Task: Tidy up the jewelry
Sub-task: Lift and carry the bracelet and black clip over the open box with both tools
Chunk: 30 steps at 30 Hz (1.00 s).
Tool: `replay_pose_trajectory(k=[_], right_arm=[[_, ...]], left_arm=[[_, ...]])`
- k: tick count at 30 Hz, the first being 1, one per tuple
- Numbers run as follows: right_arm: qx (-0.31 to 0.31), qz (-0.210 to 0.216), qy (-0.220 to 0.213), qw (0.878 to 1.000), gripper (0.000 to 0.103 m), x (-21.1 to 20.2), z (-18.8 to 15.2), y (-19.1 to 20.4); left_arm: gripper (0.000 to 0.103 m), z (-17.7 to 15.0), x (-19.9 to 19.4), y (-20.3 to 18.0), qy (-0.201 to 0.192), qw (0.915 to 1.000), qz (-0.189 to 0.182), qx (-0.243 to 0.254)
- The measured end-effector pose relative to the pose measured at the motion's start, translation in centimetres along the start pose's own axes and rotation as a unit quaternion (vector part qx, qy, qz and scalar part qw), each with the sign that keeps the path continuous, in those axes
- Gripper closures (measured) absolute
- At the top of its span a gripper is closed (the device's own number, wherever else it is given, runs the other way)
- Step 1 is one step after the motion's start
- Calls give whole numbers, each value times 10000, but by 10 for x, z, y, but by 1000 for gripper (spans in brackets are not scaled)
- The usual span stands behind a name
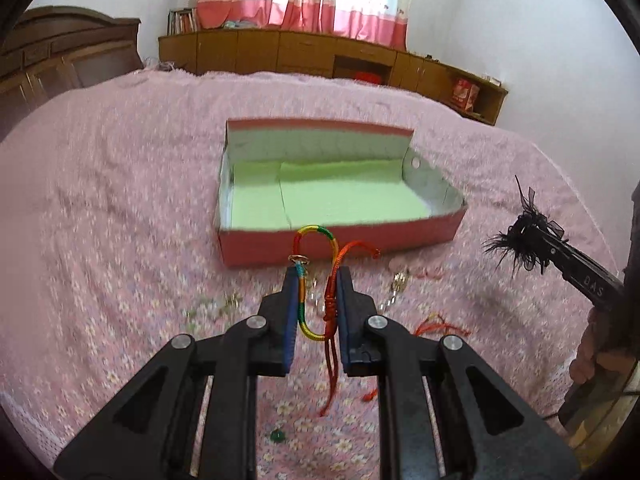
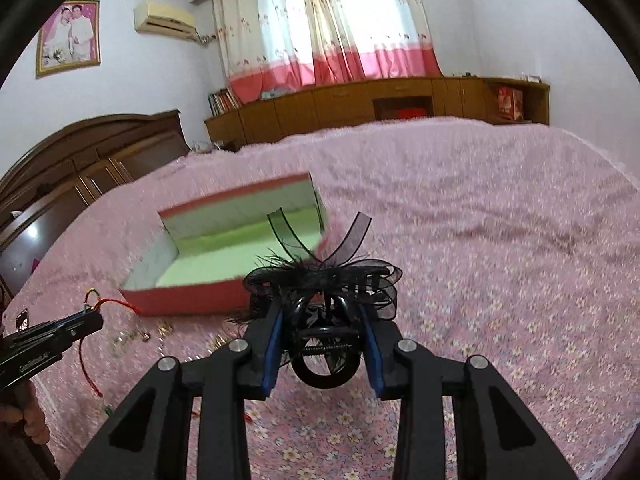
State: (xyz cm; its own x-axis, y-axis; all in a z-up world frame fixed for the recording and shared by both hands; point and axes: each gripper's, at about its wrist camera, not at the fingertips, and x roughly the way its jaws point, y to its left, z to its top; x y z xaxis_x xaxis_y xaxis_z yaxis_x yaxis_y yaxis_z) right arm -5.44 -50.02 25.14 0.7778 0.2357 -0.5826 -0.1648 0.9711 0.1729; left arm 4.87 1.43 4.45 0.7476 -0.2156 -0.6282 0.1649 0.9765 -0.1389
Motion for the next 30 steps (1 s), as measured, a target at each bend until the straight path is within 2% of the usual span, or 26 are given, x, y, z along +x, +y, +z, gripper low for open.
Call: replay_pose_trajectory(k=[8, 18, 30], right_arm=[[-205, 269, -322, 9989, 66, -1, 29, 23], [-433, 477, -541, 9965, 66, 35, 67, 53], [-536, 271, -27, 9982, 66, 120, 79, 60]], left_arm=[[94, 35, 3, 6, -237, 9996, -13, -144], [94, 75, 33, 9, -405, 9991, 45, -130], [94, 96, 108, 15, 93, 9997, 91, -230]])
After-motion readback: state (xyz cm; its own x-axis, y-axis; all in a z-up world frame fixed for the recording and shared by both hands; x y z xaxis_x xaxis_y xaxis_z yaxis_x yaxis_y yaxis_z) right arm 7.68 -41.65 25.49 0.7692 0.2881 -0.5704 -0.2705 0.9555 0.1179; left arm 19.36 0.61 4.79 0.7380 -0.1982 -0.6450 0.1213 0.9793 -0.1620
